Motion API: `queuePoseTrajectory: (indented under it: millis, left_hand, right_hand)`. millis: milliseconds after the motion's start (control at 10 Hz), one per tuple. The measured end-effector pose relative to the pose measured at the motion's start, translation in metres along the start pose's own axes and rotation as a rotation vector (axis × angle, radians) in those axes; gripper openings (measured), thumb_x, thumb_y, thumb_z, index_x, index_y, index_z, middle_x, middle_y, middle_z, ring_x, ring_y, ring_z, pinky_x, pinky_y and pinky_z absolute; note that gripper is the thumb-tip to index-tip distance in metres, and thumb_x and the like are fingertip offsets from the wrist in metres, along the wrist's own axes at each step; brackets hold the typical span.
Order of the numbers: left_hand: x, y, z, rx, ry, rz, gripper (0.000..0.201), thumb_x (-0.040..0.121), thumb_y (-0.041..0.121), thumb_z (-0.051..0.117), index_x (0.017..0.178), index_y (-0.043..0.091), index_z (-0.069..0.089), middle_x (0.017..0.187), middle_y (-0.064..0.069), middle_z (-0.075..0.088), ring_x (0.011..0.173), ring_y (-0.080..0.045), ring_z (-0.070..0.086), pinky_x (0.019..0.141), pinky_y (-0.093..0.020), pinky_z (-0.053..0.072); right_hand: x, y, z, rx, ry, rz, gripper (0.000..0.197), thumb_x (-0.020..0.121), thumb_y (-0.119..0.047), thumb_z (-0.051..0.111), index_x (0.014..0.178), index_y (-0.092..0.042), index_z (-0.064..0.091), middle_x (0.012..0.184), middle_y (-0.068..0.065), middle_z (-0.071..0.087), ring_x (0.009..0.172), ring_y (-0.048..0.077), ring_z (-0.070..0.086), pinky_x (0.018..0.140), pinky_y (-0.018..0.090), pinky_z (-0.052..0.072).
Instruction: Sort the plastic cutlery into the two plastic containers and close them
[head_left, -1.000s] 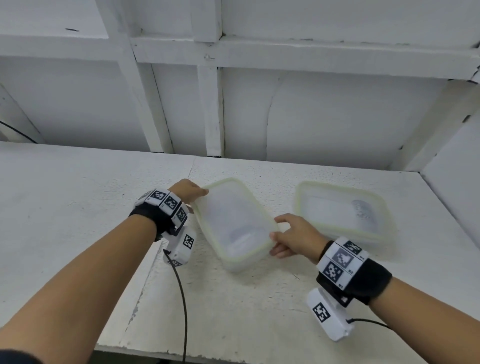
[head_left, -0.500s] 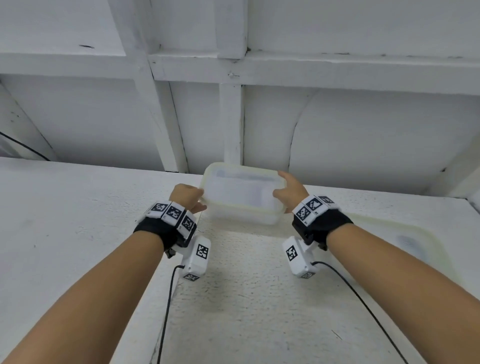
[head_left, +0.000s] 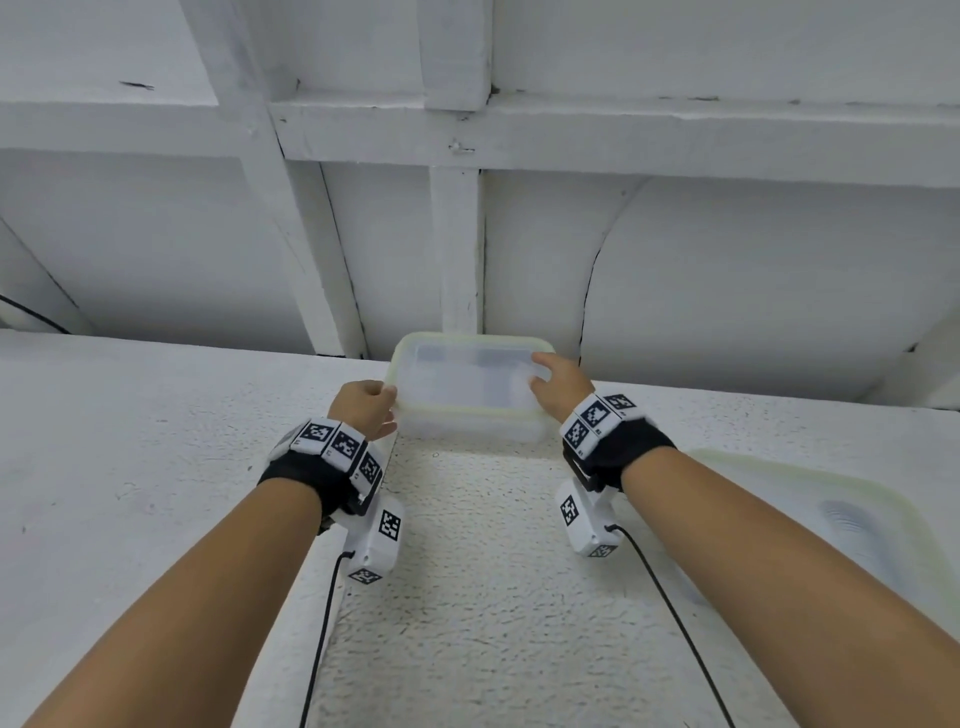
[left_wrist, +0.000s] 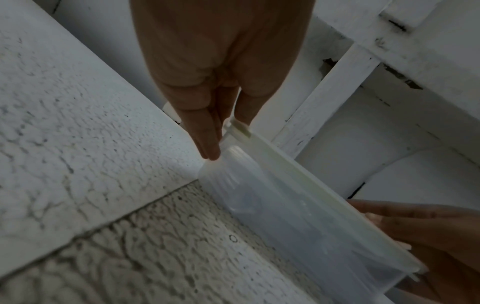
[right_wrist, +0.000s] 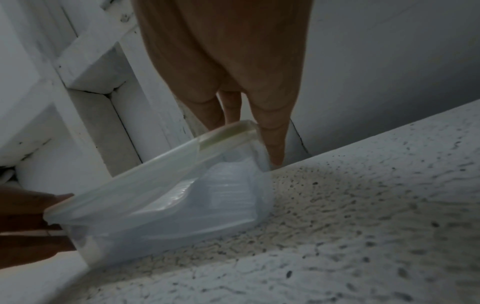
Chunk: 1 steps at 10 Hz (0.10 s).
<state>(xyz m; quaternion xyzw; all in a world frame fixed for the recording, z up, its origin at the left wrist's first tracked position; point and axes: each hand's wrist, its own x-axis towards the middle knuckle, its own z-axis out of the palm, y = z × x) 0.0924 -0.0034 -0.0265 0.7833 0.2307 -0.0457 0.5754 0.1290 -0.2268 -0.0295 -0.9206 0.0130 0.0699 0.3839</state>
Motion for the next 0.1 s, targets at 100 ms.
queuePoseTrajectory:
  millis: [100]
  left_hand:
    - [-0.0030,0.0034,0.0015,0.067,0.023,0.000,0.034,0.098,0.014,0.043,0.124,-0.004,0.054,0.107,-0.019,0.057,0.094,-0.028,0.054,0.087,-0.040,0.051]
  right_hand:
    - [-0.0042,-0.0037,-0.0032,-0.052,-0.062,-0.007,0.049,0.098,-0.016,0.041,0.145,-0.011,0.029,0.152,0.012,0.026,0.139,0.027,0.029,0.110,0.031,0.024]
